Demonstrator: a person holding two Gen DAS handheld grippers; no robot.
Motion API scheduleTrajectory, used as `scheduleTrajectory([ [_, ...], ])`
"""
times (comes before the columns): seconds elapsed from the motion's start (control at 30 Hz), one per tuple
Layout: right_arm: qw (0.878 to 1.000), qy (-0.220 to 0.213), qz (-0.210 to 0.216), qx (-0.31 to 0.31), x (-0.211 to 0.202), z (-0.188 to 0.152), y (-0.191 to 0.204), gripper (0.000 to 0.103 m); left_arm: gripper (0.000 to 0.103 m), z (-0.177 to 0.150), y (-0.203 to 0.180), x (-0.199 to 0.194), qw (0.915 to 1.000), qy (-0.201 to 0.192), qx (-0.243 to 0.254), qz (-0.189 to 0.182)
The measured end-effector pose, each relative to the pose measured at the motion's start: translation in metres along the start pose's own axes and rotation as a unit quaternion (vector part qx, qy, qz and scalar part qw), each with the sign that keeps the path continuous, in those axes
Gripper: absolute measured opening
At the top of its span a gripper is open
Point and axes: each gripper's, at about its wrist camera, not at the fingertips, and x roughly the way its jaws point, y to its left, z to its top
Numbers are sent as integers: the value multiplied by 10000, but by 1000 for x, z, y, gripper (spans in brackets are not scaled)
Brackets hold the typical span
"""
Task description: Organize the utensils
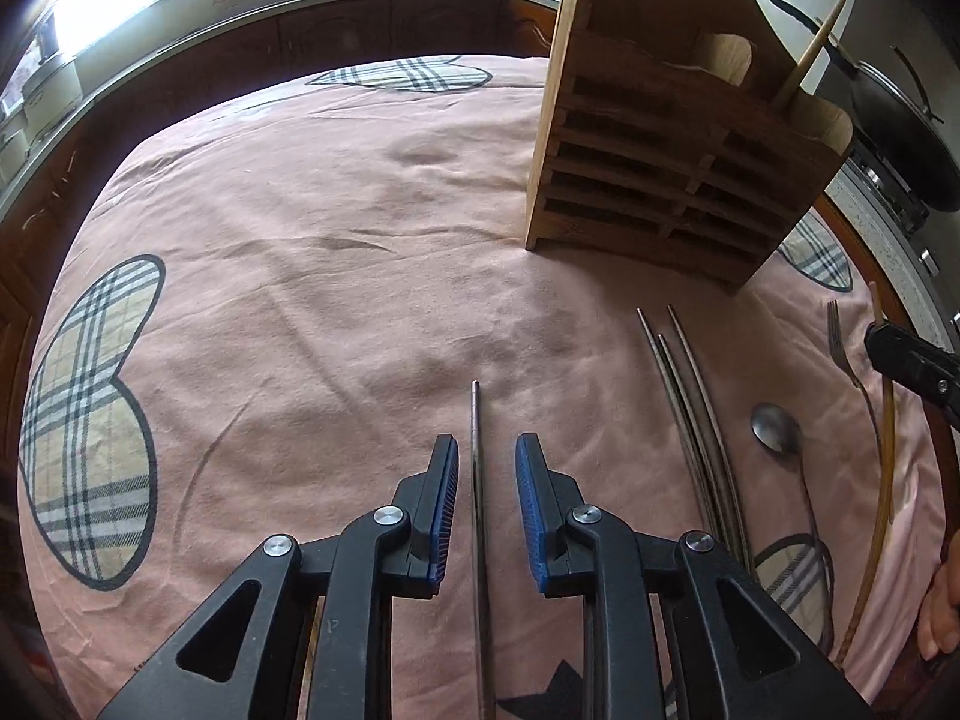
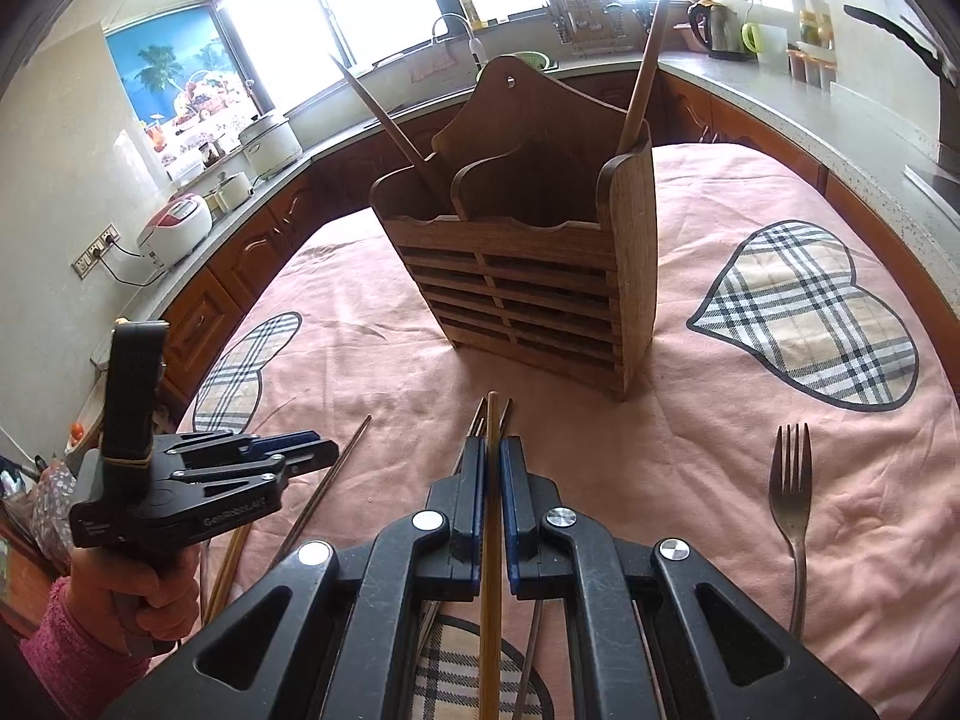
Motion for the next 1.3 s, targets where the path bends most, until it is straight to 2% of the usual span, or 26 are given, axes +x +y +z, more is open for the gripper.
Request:
scheduleTrajectory([
  [0.03,10000,-11,15,24,-1,1,-2,5,19,2,-3,7,10000,68,54,25],
  [0.1,10000,-41,53,67,-3,2,-4,5,13,6,-8,10,9996,-25,220,155],
  [0.13,9999,-63,59,77,-5,2,-4,5,3,7,-9,12,9996,-4,244,158],
  [0.27,9998,-156,94,87,-12,5,-5,5,3,4,-9,3,9998,-108,127,48],
  [0.4,9994,-295,145,61,-24,8,-2,5,3,-2,-4,-37,9985,-478,-112,-225],
  [0.63,9975,-679,200,-46,-54,16,8,5,3,-17,2,-115,9899,-1243,-384,-561],
  [0.9,9948,-983,186,-193,-81,18,21,5,3,-43,4,-179,9802,-1810,-419,-682],
  [1.07,9930,-1141,164,-265,-95,20,28,5,3,-52,5,-202,9759,-2039,-379,-680],
  [1.3,9909,-1303,129,-308,-105,26,31,5,3,-52,6,-216,9713,-2231,-430,-709],
])
